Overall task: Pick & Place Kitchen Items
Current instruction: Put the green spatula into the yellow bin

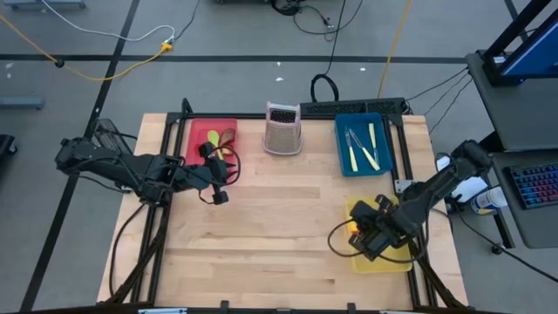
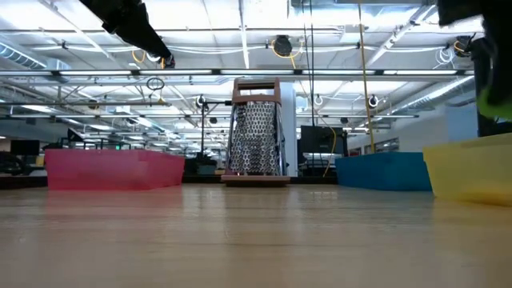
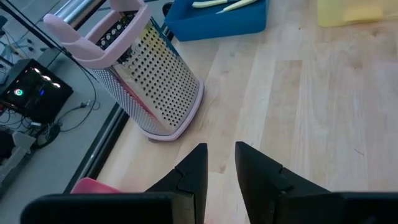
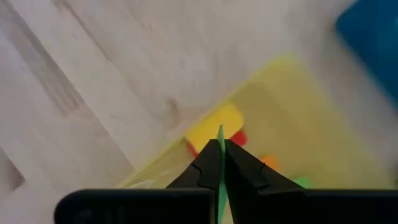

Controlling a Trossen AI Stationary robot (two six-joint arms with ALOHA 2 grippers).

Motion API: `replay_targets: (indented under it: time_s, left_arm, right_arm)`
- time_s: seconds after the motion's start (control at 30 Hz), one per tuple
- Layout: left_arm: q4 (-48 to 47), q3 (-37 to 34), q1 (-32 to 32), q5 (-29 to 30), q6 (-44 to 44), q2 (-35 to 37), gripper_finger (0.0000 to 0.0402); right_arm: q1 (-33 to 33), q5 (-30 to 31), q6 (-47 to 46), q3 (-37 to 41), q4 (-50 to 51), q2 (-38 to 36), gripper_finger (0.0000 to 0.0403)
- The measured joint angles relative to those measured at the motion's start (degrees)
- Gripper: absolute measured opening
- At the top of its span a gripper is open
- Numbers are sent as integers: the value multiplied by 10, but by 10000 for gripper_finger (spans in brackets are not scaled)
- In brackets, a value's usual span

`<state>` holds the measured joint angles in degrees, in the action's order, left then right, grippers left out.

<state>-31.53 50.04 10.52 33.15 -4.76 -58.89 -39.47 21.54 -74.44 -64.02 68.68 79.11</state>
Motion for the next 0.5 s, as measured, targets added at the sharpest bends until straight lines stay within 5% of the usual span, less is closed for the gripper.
replay_targets:
  time_s: [0.33,0.5]
  left_arm:
    - [-1,0,0,0,-17,0,88]
    - [0,0,0,0,-28,0,88]
  right_arm:
    - [5,-9,-28,185,-153,-44,5]
    - [5,-9,-10,215,-179,-49,27]
